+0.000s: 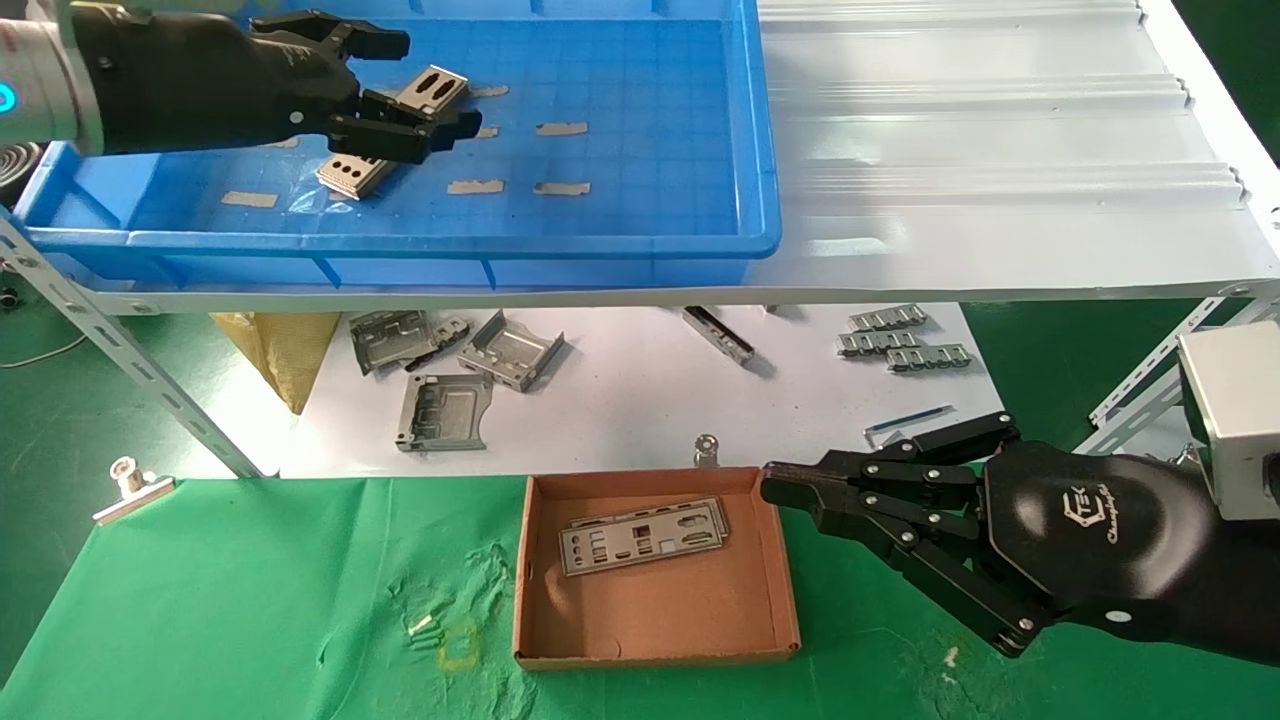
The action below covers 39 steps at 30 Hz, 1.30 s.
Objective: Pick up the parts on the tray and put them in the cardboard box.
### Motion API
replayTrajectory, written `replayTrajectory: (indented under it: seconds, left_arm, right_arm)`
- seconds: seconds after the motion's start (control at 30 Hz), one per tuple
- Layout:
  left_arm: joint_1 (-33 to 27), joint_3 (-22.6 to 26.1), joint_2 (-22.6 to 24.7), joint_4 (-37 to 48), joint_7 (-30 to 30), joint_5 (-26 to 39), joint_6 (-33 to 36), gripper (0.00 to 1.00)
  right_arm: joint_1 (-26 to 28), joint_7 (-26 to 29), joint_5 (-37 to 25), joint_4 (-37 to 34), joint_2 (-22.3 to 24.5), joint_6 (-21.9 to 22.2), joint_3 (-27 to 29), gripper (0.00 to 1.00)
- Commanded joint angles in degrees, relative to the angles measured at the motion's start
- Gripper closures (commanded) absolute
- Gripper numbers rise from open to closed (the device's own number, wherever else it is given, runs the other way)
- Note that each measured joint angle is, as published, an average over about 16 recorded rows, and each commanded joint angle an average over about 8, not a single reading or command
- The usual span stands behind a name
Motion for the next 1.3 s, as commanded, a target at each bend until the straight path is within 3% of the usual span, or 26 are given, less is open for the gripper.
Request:
replayTrajectory:
  seconds: [0.03,0.2,0.23,0.47,0.5,0.7,0.73,0.77,0.97,1.0,1.03,1.3]
  left_arm:
    - [-2.7,1.5,2.2,5.0,1.1,2.8,-1.6,0.00]
    - [-5.5,2.1,4.7,11.7,2.6,3.9,-3.2,0.00]
    - [-5.9,2.1,5.0,12.8,2.8,3.9,-3.5,0.00]
    - [-7.3,2.3,7.1,18.8,2.8,4.4,-7.0,0.00]
    - [-7.4,2.3,7.2,19.4,2.7,4.4,-7.5,0.00]
    - [-7.8,2.2,7.8,21.6,2.3,4.3,-8.2,0.00]
    - [-7.8,2.2,7.9,21.8,2.3,4.3,-8.1,0.04]
    - [-7.8,2.1,7.9,22.0,2.4,4.3,-8.2,0.13]
    - [-7.8,1.9,8.0,22.7,2.8,3.9,-9.9,0.88]
    - [-7.8,1.8,8.1,22.8,2.9,3.9,-10.2,0.96]
    - [-7.7,1.8,8.1,22.8,2.9,3.8,-10.4,1.00]
    - [-7.4,1.8,8.5,23.6,2.8,3.9,-11.8,1.00]
  right_arm:
    - [0.0,0.0,0.0,0.0,0.0,0.0,0.0,1.00]
    - [0.0,0.0,0.0,0.0,0.0,0.0,0.0,1.00]
    - [0.0,0.0,0.0,0.0,0.0,0.0,0.0,0.95]
    - [0.0,0.0,0.0,0.0,0.0,0.0,0.0,0.08]
    - [0.0,0.0,0.0,0.0,0.0,0.0,0.0,0.00]
    - [0.0,0.0,0.0,0.0,0.0,0.0,0.0,0.00]
    - [0.0,0.0,0.0,0.0,0.0,0.0,0.0,0.00]
    - [0.0,0.0,0.0,0.0,0.0,0.0,0.0,0.00]
    - [0.0,0.0,0.0,0.0,0.0,0.0,0.0,0.00]
    - [0.0,0.0,0.0,0.0,0.0,0.0,0.0,0.00]
    - [0.0,0.0,0.0,0.0,0.0,0.0,0.0,0.00]
    - [0.0,0.0,0.0,0.0,0.0,0.0,0.0,0.00]
